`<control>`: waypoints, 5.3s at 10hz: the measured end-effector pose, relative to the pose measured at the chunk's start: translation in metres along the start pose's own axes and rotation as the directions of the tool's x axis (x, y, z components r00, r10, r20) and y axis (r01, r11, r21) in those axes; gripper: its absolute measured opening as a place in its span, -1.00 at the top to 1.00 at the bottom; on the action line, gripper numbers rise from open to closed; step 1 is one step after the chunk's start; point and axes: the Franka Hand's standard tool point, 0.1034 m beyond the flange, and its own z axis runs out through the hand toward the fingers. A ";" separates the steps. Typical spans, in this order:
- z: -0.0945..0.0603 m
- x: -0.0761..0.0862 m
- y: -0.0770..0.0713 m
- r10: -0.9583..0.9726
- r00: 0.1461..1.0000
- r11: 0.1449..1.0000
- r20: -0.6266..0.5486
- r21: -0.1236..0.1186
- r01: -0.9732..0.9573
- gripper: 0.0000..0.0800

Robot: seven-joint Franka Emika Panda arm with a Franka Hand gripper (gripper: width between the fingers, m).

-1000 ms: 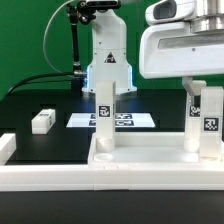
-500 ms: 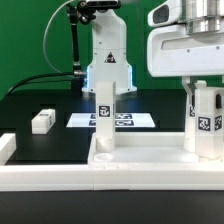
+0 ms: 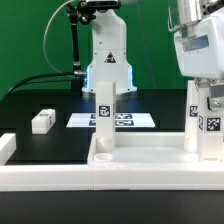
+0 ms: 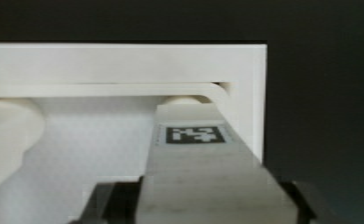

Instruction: Assemble desk

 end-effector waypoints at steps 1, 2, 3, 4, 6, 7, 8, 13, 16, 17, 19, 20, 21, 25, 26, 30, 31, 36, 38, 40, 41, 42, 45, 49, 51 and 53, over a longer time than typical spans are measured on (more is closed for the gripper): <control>0.000 0.001 0.000 -0.028 1.000 1.000 0.000 0.000 0.028 0.26; 0.000 0.001 0.000 -0.099 0.995 0.995 -0.010 -0.004 0.098 -0.17; -0.001 0.001 -0.002 -0.387 0.921 0.922 -0.042 -0.023 0.387 -0.47; -0.001 0.000 -0.002 -0.550 0.835 0.835 -0.032 -0.028 0.549 -0.47; 0.000 -0.001 -0.001 -0.627 0.778 0.779 -0.027 -0.033 0.626 -0.62; 0.000 0.000 -0.001 -0.681 0.732 0.733 -0.026 -0.036 0.680 -0.62; 0.000 0.000 -0.001 -0.726 0.688 0.688 -0.025 -0.038 0.725 -0.62; -0.003 0.002 -0.007 -0.991 0.134 0.133 0.011 -0.071 0.989 -0.62; -0.003 0.002 -0.007 -0.967 0.256 0.255 0.002 -0.071 0.964 -0.02; -0.003 0.002 -0.007 -0.954 0.298 0.298 -0.001 -0.072 0.952 0.28; -0.003 0.003 -0.007 -0.891 0.453 0.453 -0.013 -0.071 0.889 0.28; -0.003 0.003 -0.006 -0.844 0.536 0.535 -0.017 -0.071 0.842 0.28; -0.004 0.004 -0.006 -0.688 0.725 0.725 -0.031 -0.076 0.685 0.28; -0.004 0.009 -0.005 -0.096 0.995 0.995 0.019 -0.039 0.097 0.27; -0.003 0.007 -0.004 -0.045 0.999 0.998 0.018 -0.042 0.046 0.27; -0.005 0.002 -0.007 -0.314 0.949 0.949 -0.015 -0.049 0.313 -0.55; -0.002 -0.004 -0.011 -0.539 0.842 0.842 -0.021 -0.034 0.538 -0.60; 0.001 -0.011 -0.007 -0.787 0.617 0.617 -0.008 -0.038 0.786 -0.62; 0.001 -0.001 -0.007 -0.953 0.303 0.302 0.013 -0.055 0.952 -0.62; 0.001 0.003 -0.008 -0.968 0.252 0.251 0.017 -0.053 0.967 -0.62; 0.001 0.003 -0.008 -0.963 0.269 0.268 0.016 -0.053 0.962 -0.39; 0.001 0.004 -0.008 -0.959 0.282 0.280 0.015 -0.053 0.958 -0.39; 0.000 0.006 -0.008 -0.897 0.442 0.442 0.004 -0.057 0.895 0.28; 0.001 0.005 -0.007 -0.489 0.872 0.871 -0.025 -0.081 0.485 0.28; 0.001 0.008 -0.006 -0.093 0.996 0.994 0.003 -0.061 0.093 0.28; 0.002 0.009 -0.006 0.144 0.989 0.988 0.022 -0.059 -0.142 0.28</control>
Offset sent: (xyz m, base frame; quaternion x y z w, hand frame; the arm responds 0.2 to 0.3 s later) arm 0.0030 0.0266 -0.0008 -0.0262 -0.0990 -0.4595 0.8823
